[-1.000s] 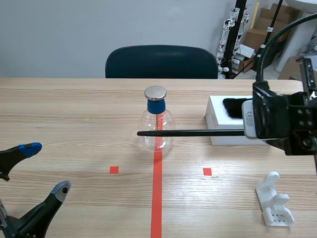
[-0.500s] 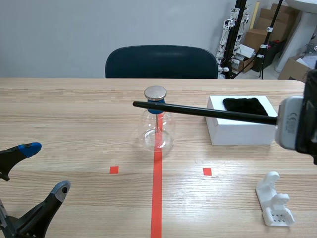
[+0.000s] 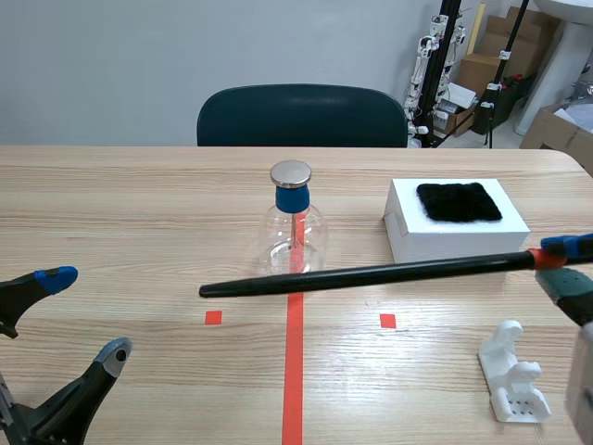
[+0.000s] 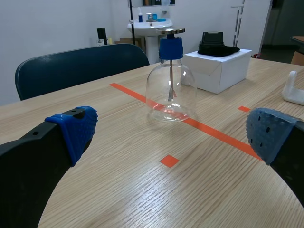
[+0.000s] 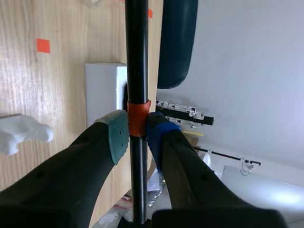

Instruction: Do the electroscope experiment. pick up the black charging rod

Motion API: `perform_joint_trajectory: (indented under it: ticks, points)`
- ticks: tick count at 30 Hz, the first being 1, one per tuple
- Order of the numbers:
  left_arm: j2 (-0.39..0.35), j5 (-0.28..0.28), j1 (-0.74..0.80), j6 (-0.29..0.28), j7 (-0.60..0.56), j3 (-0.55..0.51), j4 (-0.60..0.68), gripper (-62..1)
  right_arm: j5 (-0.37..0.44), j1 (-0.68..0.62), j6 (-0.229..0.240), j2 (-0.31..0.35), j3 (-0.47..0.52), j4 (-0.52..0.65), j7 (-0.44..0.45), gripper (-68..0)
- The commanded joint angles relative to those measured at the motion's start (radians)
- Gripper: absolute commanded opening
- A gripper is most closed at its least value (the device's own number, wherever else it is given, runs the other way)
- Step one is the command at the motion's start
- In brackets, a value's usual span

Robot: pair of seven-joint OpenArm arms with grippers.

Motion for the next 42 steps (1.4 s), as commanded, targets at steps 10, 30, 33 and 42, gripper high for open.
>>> perform_joint_trajectory:
  ticks: [10, 30, 33, 42]
  points:
    - [0.002, -0.01, -0.003, -0.002, -0.017, -0.003, 0.006, 1.4, 0.031, 0.025, -0.118, 0.007, -0.014, 0.008, -0.046, -67.4]
    - [0.002, -0.01, -0.003, -0.002, -0.017, -0.003, 0.006, 1.4, 0.031, 0.025, -0.072, -0.011, -0.021, 0.008, -0.059, -67.3]
    - [0.002, -0.01, -0.003, -0.002, -0.017, -0.003, 0.006, 1.4, 0.033, 0.025, -0.065, -0.012, -0.028, 0.008, -0.072, -67.3]
    - [0.002, -0.01, -0.003, -0.002, -0.017, -0.003, 0.006, 1.4, 0.121, 0.025, -0.032, -0.011, -0.044, 0.008, -0.125, -67.3]
